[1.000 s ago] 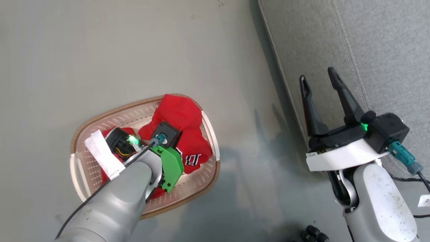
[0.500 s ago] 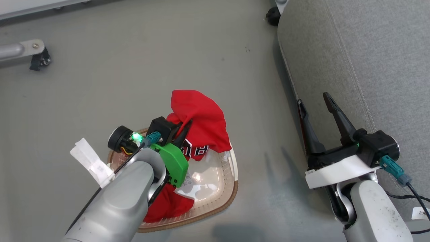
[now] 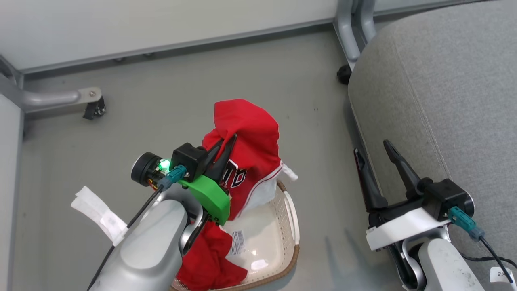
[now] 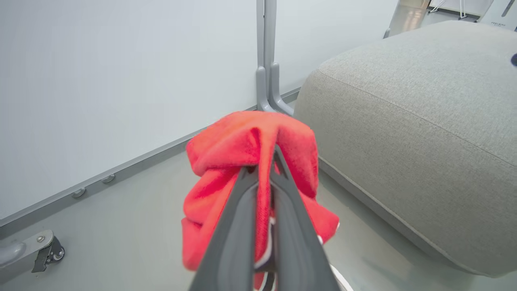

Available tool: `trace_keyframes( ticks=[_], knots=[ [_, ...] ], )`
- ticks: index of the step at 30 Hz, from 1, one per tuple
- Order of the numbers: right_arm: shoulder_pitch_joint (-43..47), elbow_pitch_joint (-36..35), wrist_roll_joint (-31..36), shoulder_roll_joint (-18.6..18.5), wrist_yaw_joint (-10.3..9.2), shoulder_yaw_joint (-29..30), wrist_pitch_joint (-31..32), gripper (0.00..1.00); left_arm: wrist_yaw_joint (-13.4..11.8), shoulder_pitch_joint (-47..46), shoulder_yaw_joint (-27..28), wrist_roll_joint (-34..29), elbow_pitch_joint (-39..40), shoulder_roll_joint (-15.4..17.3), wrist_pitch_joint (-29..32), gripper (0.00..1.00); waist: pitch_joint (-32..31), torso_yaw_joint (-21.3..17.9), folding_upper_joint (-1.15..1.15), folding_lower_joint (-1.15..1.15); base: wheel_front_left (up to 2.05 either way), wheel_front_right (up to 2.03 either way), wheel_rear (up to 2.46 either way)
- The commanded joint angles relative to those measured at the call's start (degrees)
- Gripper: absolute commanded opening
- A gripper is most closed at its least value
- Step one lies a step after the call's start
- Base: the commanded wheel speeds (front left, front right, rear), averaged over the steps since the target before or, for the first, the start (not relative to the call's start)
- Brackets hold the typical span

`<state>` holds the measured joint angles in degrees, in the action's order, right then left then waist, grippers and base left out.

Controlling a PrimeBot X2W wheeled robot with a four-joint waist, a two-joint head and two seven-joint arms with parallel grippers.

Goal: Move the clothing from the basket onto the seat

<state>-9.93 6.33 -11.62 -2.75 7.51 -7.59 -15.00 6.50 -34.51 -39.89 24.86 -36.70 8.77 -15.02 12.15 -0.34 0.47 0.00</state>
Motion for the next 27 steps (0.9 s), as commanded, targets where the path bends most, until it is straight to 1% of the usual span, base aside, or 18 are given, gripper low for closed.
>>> trace_keyframes(
  ticks=[1, 6, 12, 20, 27],
  knots=[
    [1.1, 0.3, -0.3, -0.2, -0.04, 0.0, -0.3, 1.0, -0.3, 1.2, 1.0, -0.5, 1.4, 0.1, -0.2, 0.0, -2.8, 1.2, -0.47, 0.0, 0.0, 0.0, 0.0],
    [2.5, 0.5, -0.5, -0.2, -0.04, -0.2, -0.3, 1.0, -0.6, 2.8, 4.0, -1.9, 6.2, -0.3, -0.2, 0.0, -5.0, 1.6, -0.47, 0.0, 0.0, 0.0, 0.0],
    [3.8, 0.7, -0.8, -0.2, -0.04, -0.2, -0.3, 1.0, -0.8, 4.0, 6.3, -3.2, 11.2, -0.4, -0.2, 0.0, -6.8, 2.0, -0.47, 0.0, 0.0, 0.0, 0.0],
    [5.0, 1.0, -1.3, -0.2, -0.04, -0.2, -0.3, 1.0, -1.2, 4.2, 7.0, -4.5, 17.3, -0.3, -0.2, 0.0, -8.7, 2.4, -0.47, 0.0, 0.0, 0.0, 0.0],
    [5.7, 1.0, -1.9, -0.2, -0.04, -0.5, -0.3, 1.0, -1.7, 4.2, 6.5, -4.3, 20.4, 0.1, 1.0, 0.0, -9.6, 2.5, -0.47, 0.0, 0.0, 0.0, 0.0]
  ],
)
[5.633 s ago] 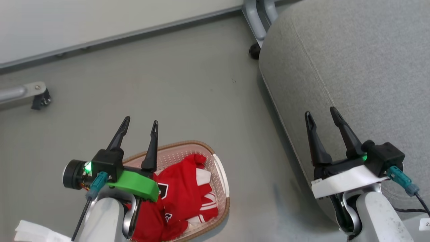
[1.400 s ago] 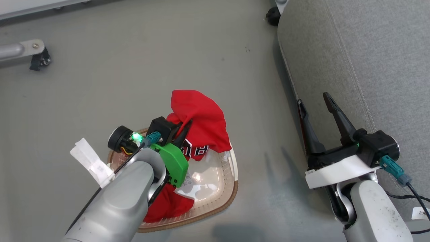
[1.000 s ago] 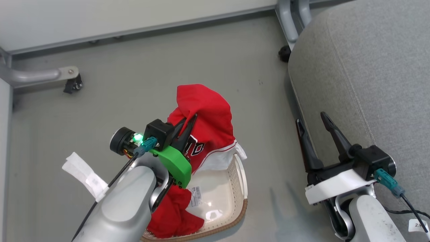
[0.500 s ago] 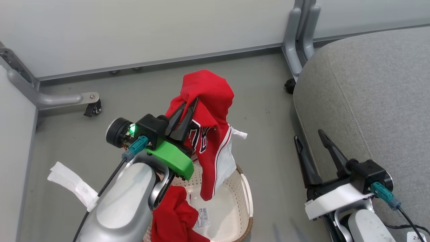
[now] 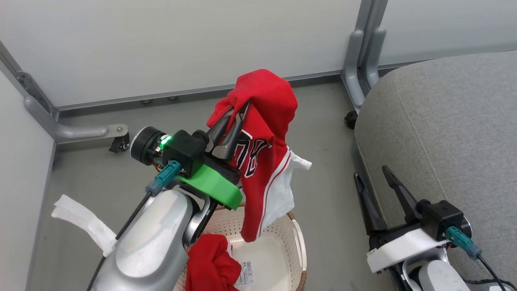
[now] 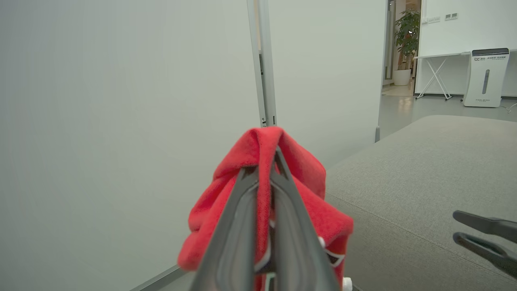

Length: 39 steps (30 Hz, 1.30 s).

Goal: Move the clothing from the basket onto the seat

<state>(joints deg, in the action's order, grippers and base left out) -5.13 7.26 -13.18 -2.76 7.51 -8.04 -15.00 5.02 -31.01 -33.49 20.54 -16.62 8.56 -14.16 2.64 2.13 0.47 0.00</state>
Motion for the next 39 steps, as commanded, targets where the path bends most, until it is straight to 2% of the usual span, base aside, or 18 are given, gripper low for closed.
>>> trace_keyframes(
  ticks=[1, 10, 22, 30, 39],
  knots=[
    [0.9, 0.1, -0.4, -0.2, -0.04, -0.1, -0.3, 1.0, -0.3, 0.8, 0.0, 0.0, 0.6, 0.4, 0.3, 0.0, -0.2, 0.0, -0.47, 0.0, 0.0, 0.0, 0.0],
    [-0.2, -1.4, -1.0, -0.2, -0.04, -2.3, -0.3, 1.0, -0.9, 1.3, -0.6, 0.4, 2.4, 0.6, 1.1, 0.0, -0.4, -0.1, -0.47, 0.0, 0.0, 0.0, 0.0],
    [-7.3, -4.5, -1.5, -0.2, -0.04, -13.3, -0.3, 1.0, -0.9, -0.2, -1.6, 0.4, 3.3, 0.5, 1.3, 0.0, 1.2, 0.5, -0.47, 0.0, 0.0, 0.0, 0.0],
    [-13.6, 0.2, -0.1, -0.2, -0.04, -18.0, -0.3, 1.0, -0.5, -1.9, -2.5, 0.4, 3.6, -0.3, 1.0, 0.0, 3.0, 1.5, -0.47, 0.0, 0.0, 0.0, 0.0],
    [-19.2, 5.5, -1.3, -0.2, -0.04, -19.8, -0.3, 1.0, 0.0, -3.0, -4.2, 0.4, 3.2, -1.6, 0.4, 0.0, 4.8, 2.5, -0.47, 0.0, 0.0, 0.0, 0.0]
  ],
)
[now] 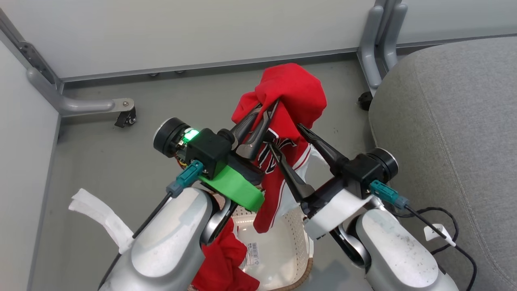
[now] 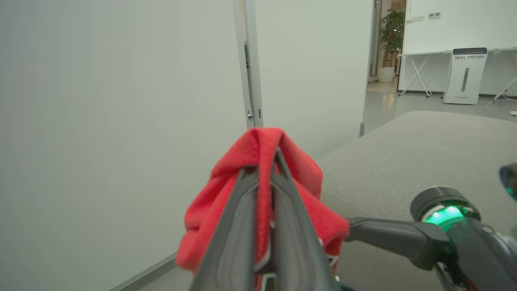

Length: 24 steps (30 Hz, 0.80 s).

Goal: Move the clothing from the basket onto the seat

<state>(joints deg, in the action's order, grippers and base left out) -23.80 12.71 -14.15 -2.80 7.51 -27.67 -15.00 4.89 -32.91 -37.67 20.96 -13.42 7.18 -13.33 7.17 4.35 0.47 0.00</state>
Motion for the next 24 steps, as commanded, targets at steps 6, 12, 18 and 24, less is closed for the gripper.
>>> trace_keyframes(
  ticks=[6, 12, 18, 24],
  knots=[
    [-3.7, 4.2, -2.4, -0.2, -0.04, -2.7, -0.3, 1.0, 0.6, -1.8, -1.3, 0.2, -0.6, -1.1, -0.8, 0.0, 1.1, 1.0, -0.47, 0.0, 0.0, 0.0, 0.0],
    [-5.5, 7.4, -4.2, -0.2, -0.04, -2.6, -0.3, 1.0, 0.9, -2.3, -2.6, 0.7, -1.0, -2.1, -1.1, 0.0, 1.4, 1.8, -0.47, 0.0, 0.0, 0.0, 0.0],
    [-6.4, 11.1, -4.6, -0.2, -0.04, -2.6, -0.3, 0.0, 1.0, -2.5, -3.6, 0.9, -0.9, -2.7, -1.5, 0.0, 1.4, 2.2, -0.47, 0.0, 0.0, 0.0, 0.0],
    [-5.8, 11.5, -5.1, -0.2, -0.04, -2.4, -0.3, 0.0, 0.7, -2.2, -3.7, 0.9, -1.1, -2.3, -1.5, 0.0, 0.8, 1.7, -0.47, 0.0, 0.0, 0.0, 0.0]
  ],
)
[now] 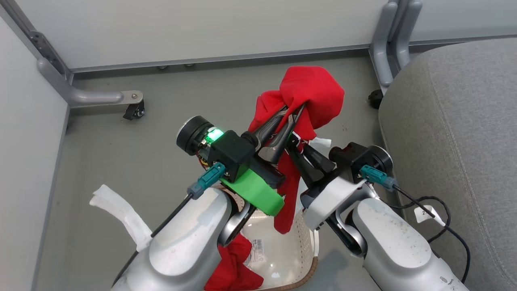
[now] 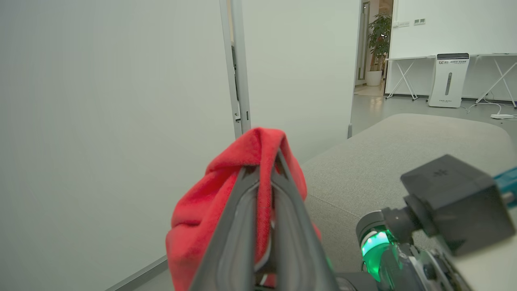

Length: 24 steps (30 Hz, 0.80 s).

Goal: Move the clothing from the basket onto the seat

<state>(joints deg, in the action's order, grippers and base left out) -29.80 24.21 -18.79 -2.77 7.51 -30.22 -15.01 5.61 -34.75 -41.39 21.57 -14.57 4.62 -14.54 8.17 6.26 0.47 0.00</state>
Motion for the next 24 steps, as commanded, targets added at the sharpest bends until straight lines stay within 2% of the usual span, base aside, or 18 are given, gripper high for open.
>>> trace_keyframes(
  ticks=[1, 9, 10, 11, 24],
  knots=[
    [0.4, 0.0, -0.4, -0.2, -0.04, 0.1, -0.3, 0.0, 0.0, -0.1, 0.1, 0.3, 0.0, 0.4, -0.3, 0.0, -0.3, -0.3, -0.47, 0.0, 0.0, 0.0, 0.0],
    [1.5, -1.0, -0.8, -0.2, -0.04, 0.1, -0.3, 0.0, -0.5, 1.1, -0.2, 0.2, -0.7, 0.8, -0.5, 0.0, -1.2, -0.7, -0.47, 0.0, 0.0, 0.0, 0.0],
    [1.7, -1.2, -0.8, -0.2, -0.04, 0.0, -0.3, 0.0, -0.6, 1.2, -0.3, 0.1, -0.9, 0.9, -0.4, 0.46, -1.3, -0.7, -0.47, 0.0, 0.0, 0.0, 0.0],
    [1.8, -1.3, -0.8, -0.2, -0.04, 0.0, -0.3, 0.0, -0.8, 1.2, -0.3, -0.1, -1.0, 0.9, -0.5, 1.0, -1.4, -0.8, -0.47, 0.0, 0.0, 0.0, 0.0],
    [3.3, -1.8, 0.4, -0.2, -0.04, 1.6, -0.3, 0.0, -1.9, 2.6, -0.5, -0.9, -1.1, 1.5, -0.6, 1.0, -2.2, -1.1, -0.47, 0.0, 0.0, 0.0, 0.0]
  ],
)
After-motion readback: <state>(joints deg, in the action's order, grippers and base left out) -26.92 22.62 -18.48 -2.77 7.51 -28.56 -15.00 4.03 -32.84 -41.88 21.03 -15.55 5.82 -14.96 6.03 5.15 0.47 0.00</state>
